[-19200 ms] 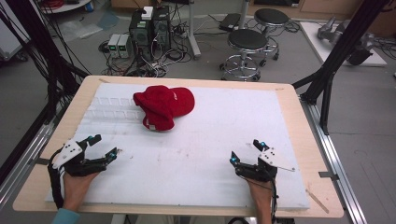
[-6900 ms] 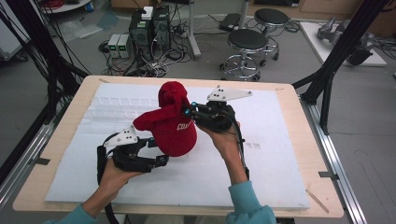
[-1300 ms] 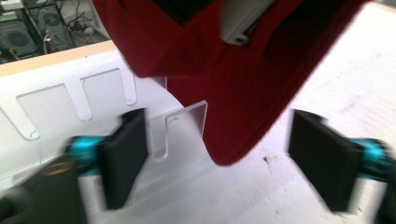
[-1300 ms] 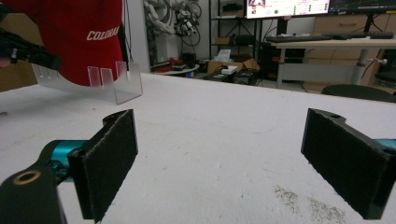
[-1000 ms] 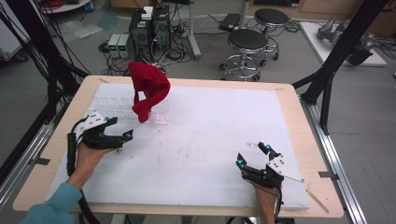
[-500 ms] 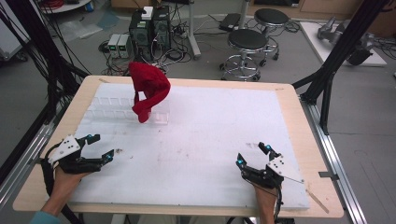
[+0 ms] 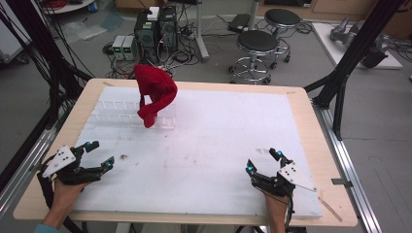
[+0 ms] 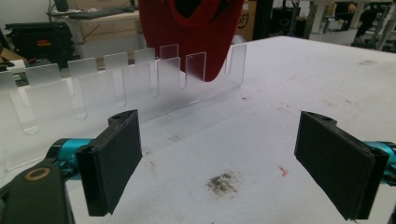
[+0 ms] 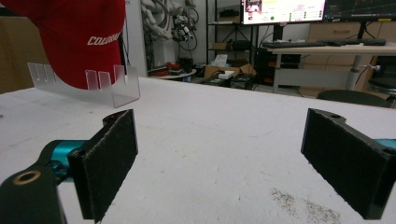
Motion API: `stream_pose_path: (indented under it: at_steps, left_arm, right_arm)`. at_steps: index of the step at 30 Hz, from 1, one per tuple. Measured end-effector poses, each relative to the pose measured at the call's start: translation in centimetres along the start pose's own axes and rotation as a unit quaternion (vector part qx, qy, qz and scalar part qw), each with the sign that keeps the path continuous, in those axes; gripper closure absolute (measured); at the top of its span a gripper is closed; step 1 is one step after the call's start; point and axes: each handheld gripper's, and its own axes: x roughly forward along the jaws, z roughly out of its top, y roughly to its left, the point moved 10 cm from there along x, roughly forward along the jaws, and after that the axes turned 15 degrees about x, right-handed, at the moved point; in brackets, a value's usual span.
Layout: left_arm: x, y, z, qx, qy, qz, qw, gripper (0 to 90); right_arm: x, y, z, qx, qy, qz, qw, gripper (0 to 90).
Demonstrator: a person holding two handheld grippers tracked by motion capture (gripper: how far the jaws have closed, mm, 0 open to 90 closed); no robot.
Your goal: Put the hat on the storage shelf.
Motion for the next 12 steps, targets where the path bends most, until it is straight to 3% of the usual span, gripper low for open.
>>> stream_pose_path:
  at_steps: [2, 8, 12]
  left_arm:
    - [-0.16, 0.28, 0.03, -0.008, -0.007, 0.013, 0.9999, 15.1]
    - [-0.85, 0.47, 0.36, -0.003, -0.034, 0.041, 0.9986, 15.4]
    - [-1.03, 0.46, 0.48, 0.002, -0.042, 0.048, 0.998, 15.4]
  right_arm:
    - [-0.02, 0.03, 0.0, 0.0, -0.001, 0.0, 1.0, 9.7]
    - [-0.04, 0.13, -0.08, -0.003, 0.001, 0.001, 1.0, 9.7]
    - [0.02, 0.12, -0.07, -0.006, 0.002, 0.0, 1.0, 9.7]
